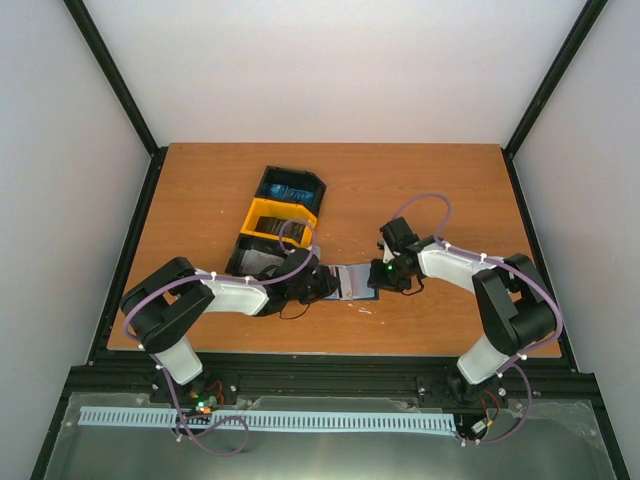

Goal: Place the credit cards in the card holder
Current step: Insert the credit card into the card holder.

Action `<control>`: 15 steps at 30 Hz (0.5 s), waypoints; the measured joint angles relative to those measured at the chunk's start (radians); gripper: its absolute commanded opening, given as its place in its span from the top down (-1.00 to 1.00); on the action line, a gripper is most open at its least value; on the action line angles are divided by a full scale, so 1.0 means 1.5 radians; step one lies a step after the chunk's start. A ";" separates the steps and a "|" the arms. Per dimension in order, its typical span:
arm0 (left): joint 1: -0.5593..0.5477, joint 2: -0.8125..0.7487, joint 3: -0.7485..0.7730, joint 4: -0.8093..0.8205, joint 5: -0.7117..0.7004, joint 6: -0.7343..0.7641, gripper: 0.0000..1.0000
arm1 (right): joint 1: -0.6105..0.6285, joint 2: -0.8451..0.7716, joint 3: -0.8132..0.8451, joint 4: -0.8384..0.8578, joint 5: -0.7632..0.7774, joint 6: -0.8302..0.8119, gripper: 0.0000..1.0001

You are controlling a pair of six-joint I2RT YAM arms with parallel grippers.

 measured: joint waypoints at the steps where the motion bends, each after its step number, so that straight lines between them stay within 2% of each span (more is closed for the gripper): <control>1: 0.000 0.000 0.000 0.002 -0.006 0.000 0.99 | 0.000 0.001 0.001 0.000 0.003 0.001 0.37; 10: 0.001 0.019 0.014 0.018 -0.013 0.004 0.99 | 0.000 0.010 0.013 -0.008 0.045 0.000 0.64; 15: 0.002 0.035 0.014 0.039 -0.004 0.004 0.99 | 0.001 0.014 0.013 -0.006 0.037 0.001 0.68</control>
